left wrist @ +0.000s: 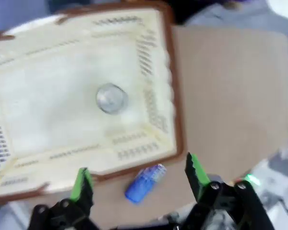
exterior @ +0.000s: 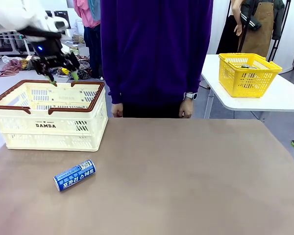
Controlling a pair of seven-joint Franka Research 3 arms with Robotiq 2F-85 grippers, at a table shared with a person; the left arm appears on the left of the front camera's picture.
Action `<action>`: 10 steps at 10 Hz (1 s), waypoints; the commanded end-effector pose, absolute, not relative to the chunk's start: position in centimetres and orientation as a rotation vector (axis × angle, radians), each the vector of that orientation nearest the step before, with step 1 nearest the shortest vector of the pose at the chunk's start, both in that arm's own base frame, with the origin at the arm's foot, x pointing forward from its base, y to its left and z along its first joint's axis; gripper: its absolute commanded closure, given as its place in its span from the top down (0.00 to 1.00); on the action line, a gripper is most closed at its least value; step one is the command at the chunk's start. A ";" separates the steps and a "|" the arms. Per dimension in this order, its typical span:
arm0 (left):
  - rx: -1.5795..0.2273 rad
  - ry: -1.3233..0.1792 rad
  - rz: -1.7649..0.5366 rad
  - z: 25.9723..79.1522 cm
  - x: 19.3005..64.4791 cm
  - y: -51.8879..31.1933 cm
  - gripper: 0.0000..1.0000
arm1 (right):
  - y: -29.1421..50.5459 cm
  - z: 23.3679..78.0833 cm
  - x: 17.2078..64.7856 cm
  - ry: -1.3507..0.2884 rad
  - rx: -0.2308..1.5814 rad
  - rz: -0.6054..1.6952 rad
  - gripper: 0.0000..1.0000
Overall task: Place the drinks into the Shopping basket.
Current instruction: Pick up one drink and place it into the Shopping basket.
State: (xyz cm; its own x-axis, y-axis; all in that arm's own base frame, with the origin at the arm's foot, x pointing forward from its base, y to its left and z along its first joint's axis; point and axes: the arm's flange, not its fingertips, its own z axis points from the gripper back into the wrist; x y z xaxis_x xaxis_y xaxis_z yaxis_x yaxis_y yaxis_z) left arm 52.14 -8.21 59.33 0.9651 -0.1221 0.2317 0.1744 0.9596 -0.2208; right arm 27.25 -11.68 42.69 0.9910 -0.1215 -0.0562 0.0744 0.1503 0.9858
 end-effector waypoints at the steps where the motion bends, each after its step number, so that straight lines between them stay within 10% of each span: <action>1: -0.400 -0.198 -0.355 60.7 43.3 -5.0 1.00 | -11.6 43.1 27.2 -0.037 1.428 -0.153 1.00; 7: -1.165 -0.182 -0.461 49.6 33.1 11.8 1.00 | -11.6 43.1 27.2 -0.037 1.428 -0.153 1.00; 10: -1.173 -0.225 -0.476 48.1 30.3 12.6 1.00 | -11.6 43.1 27.2 -0.037 1.428 -0.153 1.00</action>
